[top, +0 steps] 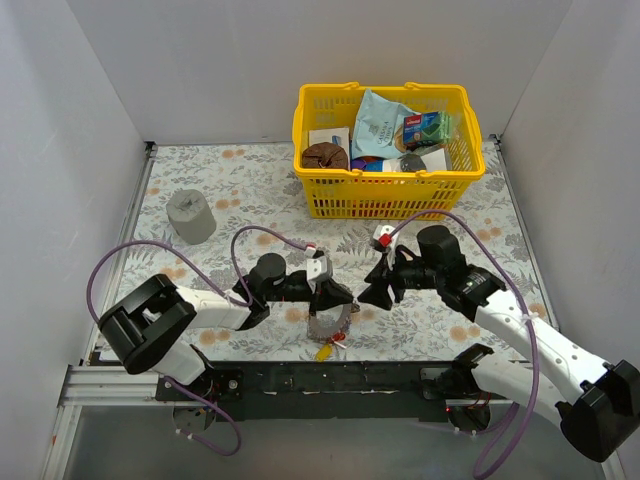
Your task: Put the keys on the keyring
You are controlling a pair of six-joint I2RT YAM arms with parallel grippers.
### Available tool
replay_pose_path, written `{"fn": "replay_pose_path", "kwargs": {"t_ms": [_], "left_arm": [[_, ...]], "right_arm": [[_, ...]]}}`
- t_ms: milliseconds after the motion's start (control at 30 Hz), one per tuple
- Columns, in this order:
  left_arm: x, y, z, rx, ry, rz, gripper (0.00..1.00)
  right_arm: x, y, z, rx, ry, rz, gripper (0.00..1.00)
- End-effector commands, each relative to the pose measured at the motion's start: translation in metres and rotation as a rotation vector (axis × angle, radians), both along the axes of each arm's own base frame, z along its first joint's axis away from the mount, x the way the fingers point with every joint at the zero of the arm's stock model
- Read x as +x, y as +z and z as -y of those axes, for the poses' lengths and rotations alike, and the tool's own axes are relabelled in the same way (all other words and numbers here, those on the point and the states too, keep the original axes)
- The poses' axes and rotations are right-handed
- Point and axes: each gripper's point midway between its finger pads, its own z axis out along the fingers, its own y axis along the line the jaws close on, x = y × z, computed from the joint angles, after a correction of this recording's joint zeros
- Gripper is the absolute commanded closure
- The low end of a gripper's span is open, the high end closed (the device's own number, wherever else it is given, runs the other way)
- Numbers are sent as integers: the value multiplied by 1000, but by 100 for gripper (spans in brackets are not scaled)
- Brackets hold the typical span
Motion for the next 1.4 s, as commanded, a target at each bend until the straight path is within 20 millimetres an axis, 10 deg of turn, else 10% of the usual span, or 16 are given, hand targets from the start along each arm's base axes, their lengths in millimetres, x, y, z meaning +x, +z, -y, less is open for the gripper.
{"fn": "replay_pose_path", "kwargs": {"t_ms": [0, 1367], "left_arm": [[13, 47, -7, -195, 124, 75, 100], [-16, 80, -33, -371, 45, 166, 100]], "right_arm": [[10, 16, -5, 126, -22, 20, 38], [-21, 13, -23, 370, 312, 15, 54]]}}
